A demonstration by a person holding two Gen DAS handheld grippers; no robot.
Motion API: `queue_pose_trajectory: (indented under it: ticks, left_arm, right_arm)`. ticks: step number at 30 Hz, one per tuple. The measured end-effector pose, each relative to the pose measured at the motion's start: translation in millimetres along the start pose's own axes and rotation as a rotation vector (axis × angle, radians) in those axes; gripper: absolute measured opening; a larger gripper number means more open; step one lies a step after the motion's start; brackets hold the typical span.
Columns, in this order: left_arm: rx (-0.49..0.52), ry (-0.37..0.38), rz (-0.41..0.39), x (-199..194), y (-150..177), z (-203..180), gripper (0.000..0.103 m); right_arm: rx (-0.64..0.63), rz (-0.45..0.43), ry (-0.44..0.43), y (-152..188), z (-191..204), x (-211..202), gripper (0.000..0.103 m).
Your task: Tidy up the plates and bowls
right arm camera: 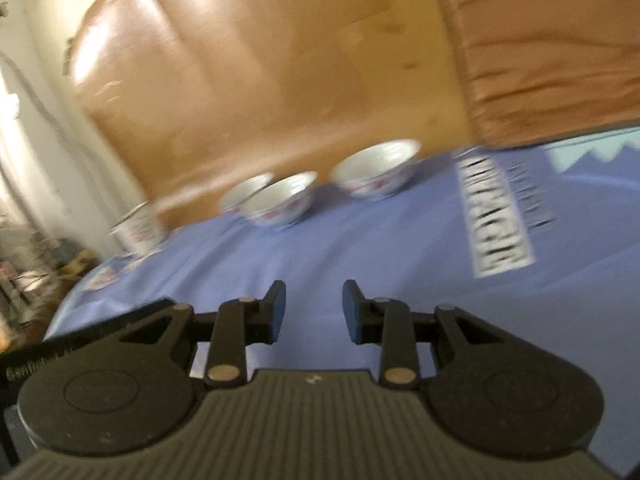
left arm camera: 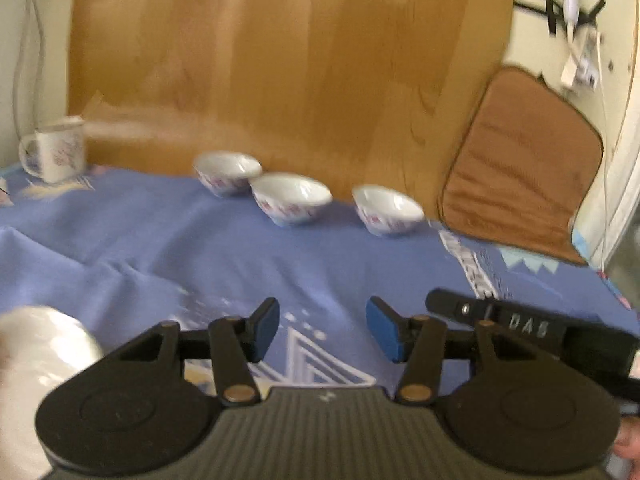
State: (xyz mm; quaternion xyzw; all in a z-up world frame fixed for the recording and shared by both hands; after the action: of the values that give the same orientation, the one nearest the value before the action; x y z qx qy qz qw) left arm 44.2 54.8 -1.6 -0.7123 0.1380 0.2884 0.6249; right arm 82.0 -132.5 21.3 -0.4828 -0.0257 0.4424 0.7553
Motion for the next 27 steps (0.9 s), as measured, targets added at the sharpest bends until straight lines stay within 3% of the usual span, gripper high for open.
queue_pose_trajectory:
  ticks: [2, 7, 27]
  left_arm:
    - [0.002, -0.006, 0.035, 15.9, 7.4, -4.5, 0.050]
    - [-0.017, 0.000, 0.013, 21.9, 14.7, -0.2, 0.059]
    - [-0.003, -0.004, 0.016, 22.8, 12.0, -0.1, 0.059]
  right_arm:
    - [0.029, -0.004, 0.032, 1.3, -11.8, 0.2, 0.035]
    - [0.081, 0.023, 0.030, 4.1, -21.1, 5.3, 0.036]
    - [0.028, 0.028, 0.062, 7.8, -14.5, 6.4, 0.036]
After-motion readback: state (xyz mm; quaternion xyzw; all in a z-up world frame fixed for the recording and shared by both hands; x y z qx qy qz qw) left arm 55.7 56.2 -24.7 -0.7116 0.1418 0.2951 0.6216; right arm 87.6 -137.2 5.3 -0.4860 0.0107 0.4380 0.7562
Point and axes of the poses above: each gripper's, at about its wrist camera, not at the fingertips, and x roughly the way its jaws point, z to its left, y to its underside, the point moved 3 cm from there along x, roughly the way its jaws point, and after that the axes turned 13 degrees about -y, right-handed, at the moved point
